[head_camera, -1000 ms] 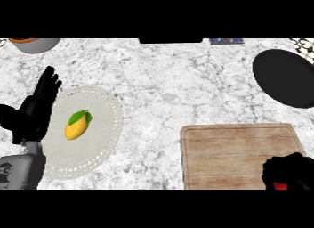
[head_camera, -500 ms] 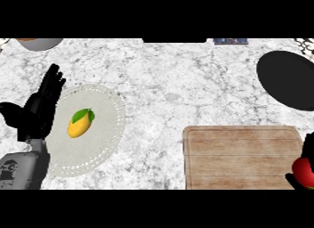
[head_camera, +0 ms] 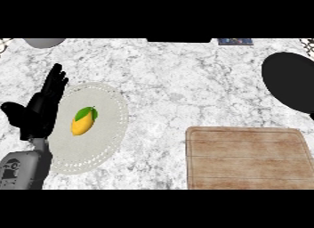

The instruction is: Pick the tomato from the cutting board and place it in the pan

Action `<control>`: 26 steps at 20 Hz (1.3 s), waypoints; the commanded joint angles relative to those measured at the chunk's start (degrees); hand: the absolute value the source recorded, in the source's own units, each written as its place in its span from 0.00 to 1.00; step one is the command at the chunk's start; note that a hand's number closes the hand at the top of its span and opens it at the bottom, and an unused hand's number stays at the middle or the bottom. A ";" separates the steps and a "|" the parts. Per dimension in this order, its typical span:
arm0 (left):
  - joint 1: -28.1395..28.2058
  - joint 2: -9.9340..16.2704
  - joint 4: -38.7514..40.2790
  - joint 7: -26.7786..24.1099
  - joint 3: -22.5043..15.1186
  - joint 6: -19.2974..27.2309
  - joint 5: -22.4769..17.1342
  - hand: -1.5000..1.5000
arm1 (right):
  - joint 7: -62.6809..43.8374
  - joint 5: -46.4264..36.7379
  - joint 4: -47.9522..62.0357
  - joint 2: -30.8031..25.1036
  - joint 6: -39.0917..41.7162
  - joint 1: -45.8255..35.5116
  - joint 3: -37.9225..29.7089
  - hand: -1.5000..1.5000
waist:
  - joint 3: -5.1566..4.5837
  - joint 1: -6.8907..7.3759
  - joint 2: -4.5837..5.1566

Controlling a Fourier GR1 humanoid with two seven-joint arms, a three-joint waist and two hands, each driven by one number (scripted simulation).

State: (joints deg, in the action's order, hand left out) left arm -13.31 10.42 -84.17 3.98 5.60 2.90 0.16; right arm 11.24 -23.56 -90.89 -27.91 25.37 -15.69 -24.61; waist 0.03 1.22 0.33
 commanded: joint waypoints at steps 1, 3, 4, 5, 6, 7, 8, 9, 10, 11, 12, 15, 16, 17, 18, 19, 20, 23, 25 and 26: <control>-1.12 1.04 2.80 -0.47 1.05 -1.53 -0.82 0.50 | 8.09 -5.10 17.85 -4.99 -5.36 -7.37 -0.86 1.00 | 0.05 0.30 0.26; 0.55 0.03 -0.32 -1.11 0.01 -0.86 -0.33 0.50 | 12.52 -8.30 25.68 -5.88 -10.62 -10.39 -0.63 1.00 | 0.11 1.29 0.40; -2.05 -0.53 0.42 0.60 -0.73 -0.90 -0.44 0.50 | 12.84 -8.85 30.61 -6.91 -11.18 -13.20 -0.60 1.00 | 0.15 1.81 0.71; -2.68 0.19 -0.33 1.88 -0.19 -1.57 -1.28 0.50 | 13.64 -12.28 31.69 -6.44 -15.13 -14.53 1.34 1.00 | 0.17 2.33 0.79; -4.98 -1.21 0.73 1.37 -0.99 0.99 0.67 0.50 | 15.46 -13.76 34.19 -6.84 -17.98 -14.70 1.11 1.00 | 0.19 1.93 0.96; -2.08 -1.60 -0.53 1.43 -2.17 -0.29 0.39 0.50 | 17.79 -15.22 36.92 -8.58 -19.86 -14.28 0.70 1.00 | 0.24 2.58 1.03; -3.41 -1.45 0.62 1.43 -1.58 0.51 0.78 0.50 | 18.36 -16.23 40.46 -7.17 -23.42 -15.63 0.77 1.00 | 0.23 2.43 1.10; -3.05 -0.68 -0.15 1.22 -1.21 -0.96 -0.29 0.50 | 18.79 -16.49 43.54 -9.31 -23.80 -18.21 0.03 1.00 | 0.24 3.08 1.18; -3.48 -1.78 1.15 0.91 -1.78 -0.14 0.30 0.50 | 18.79 -17.31 46.80 -8.84 -25.31 -20.67 0.59 1.00 | 0.23 3.16 1.32; -2.52 -0.96 0.07 0.07 -1.28 -1.50 -0.70 0.50 | 19.58 -17.82 49.26 -9.23 -27.01 -21.00 0.08 1.00 | 0.27 3.91 1.48; -4.69 -2.96 -0.34 1.83 -3.46 0.81 1.40 0.50 | 21.74 -17.81 51.79 -9.90 -26.95 -21.09 0.03 1.00 | 0.38 3.66 1.65; -3.24 -2.14 0.90 -0.35 -2.20 -0.43 0.37 0.50 | 23.75 -17.89 58.83 -9.94 -29.70 -24.83 -0.95 1.00 | 0.32 3.99 1.72; -3.82 -1.31 0.80 0.60 -2.12 -0.62 0.70 0.50 | 25.07 -17.75 60.08 -9.40 -31.36 -23.84 -1.54 1.00 | 0.44 4.37 2.03; -3.98 -2.30 -0.45 1.28 -3.08 -0.44 0.65 0.50 | 24.41 -17.73 62.09 -10.21 -30.94 -25.93 -1.88 1.00 | 0.44 4.65 1.90; -4.79 -1.18 0.88 0.83 -1.83 -1.33 -0.17 0.50 | 25.10 -19.00 63.11 -8.87 -32.77 -26.32 -0.72 1.00 | 0.42 4.86 2.17; -3.22 -2.94 -0.30 0.82 -3.38 -0.20 0.72 0.50 | 26.44 -19.01 64.89 -10.63 -31.12 -25.85 -0.90 1.00 | 0.48 5.06 2.16; -3.78 -1.85 -0.22 1.11 -2.25 -0.22 0.51 0.50 | 25.43 -15.26 67.33 -9.45 -25.35 -27.48 -3.06 1.00 | 0.44 4.48 1.80; -4.82 -1.06 -0.43 2.26 -2.24 -1.69 -0.35 0.50 | 23.21 -18.52 72.11 -10.44 -21.39 -27.45 -0.29 0.00 | 0.45 5.42 2.19; -4.40 -1.20 0.11 0.95 -2.46 -1.62 0.12 0.50 | 22.61 -18.19 74.64 -8.83 -16.86 -29.13 0.18 0.00 | 0.43 5.81 2.35; -4.69 -2.11 0.08 1.33 -2.92 -0.73 0.52 0.50 | 23.83 -18.42 75.67 -10.46 -14.30 -29.21 0.41 0.00 | 0.47 5.30 2.35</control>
State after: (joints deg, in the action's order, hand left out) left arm -17.65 8.62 -84.14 5.23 2.98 1.94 0.43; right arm 34.96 -41.51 -20.39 -37.68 4.19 -43.24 -25.14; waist 0.48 6.40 2.54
